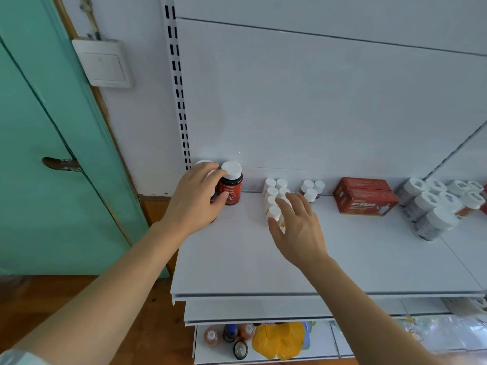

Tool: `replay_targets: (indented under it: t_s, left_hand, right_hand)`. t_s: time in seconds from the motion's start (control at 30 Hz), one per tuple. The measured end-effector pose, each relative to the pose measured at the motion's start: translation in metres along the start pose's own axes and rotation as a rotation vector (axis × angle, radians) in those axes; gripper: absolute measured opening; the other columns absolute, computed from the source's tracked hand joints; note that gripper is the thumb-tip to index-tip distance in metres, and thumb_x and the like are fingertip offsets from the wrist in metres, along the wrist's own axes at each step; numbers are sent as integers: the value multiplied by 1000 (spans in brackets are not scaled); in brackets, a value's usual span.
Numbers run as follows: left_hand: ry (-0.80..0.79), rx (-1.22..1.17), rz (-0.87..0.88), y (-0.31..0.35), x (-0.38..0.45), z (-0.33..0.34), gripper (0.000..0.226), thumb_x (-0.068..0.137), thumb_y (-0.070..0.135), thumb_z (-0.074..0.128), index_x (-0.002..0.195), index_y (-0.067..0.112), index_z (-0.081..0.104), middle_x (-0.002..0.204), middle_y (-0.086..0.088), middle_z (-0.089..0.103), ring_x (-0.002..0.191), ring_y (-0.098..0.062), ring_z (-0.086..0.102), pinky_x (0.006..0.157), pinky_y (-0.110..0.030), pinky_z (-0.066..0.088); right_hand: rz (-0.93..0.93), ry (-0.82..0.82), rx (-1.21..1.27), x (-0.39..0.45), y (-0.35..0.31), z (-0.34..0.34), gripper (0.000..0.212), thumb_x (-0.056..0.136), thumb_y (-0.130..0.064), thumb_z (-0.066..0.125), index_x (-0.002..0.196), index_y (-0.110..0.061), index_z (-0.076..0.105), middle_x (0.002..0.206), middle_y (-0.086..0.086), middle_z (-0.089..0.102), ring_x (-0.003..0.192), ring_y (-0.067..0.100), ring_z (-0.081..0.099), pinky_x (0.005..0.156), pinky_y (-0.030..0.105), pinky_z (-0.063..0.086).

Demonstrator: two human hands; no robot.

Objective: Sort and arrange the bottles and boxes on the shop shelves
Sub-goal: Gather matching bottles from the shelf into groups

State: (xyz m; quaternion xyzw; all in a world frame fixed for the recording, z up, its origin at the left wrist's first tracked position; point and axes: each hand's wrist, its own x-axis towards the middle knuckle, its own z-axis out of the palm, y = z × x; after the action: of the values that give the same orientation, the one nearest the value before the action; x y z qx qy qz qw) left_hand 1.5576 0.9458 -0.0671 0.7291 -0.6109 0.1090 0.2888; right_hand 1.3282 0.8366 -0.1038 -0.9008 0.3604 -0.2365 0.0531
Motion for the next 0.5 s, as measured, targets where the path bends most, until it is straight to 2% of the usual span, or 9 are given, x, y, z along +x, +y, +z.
replay_targets:
  t_s: [0.13, 0.23, 0.33, 0.5]
  left_hand:
    - [9, 29, 53, 33, 5, 14, 37, 90, 25, 62, 122, 7, 61, 129, -10, 57, 124, -30, 49, 104, -44, 42]
    - [-37, 32, 68, 62, 11, 29, 44, 93, 35, 49, 126, 8, 60, 135, -12, 55, 129, -31, 47, 106, -45, 41]
    - [-44, 27, 100, 108, 26, 51, 48, 92, 38, 48, 127, 7, 60, 136, -14, 55, 129, -33, 48, 107, -46, 40]
    - [-48, 53, 145, 203, 54, 92, 48, 94, 35, 45, 130, 6, 56, 136, -14, 56, 133, -35, 43, 110, -50, 35]
  right_hand:
    - [48, 8, -60, -8, 14, -17, 53, 93, -44, 43, 130, -8, 57, 138, 17, 53, 134, 39, 42, 107, 51, 41]
    - [87, -6, -103, -16, 33, -33, 58, 96, -48, 36, 137, -10, 51, 147, 16, 45, 141, 36, 33, 114, 48, 34]
    - [145, -11, -138, -32, 67, -56, 61, 97, -51, 32, 142, -12, 46, 150, 15, 41, 144, 34, 29, 117, 47, 29]
    - [210, 19, -166, -70, 137, -101, 60, 98, -49, 31, 140, -10, 49, 147, 17, 45, 142, 35, 32, 114, 49, 33]
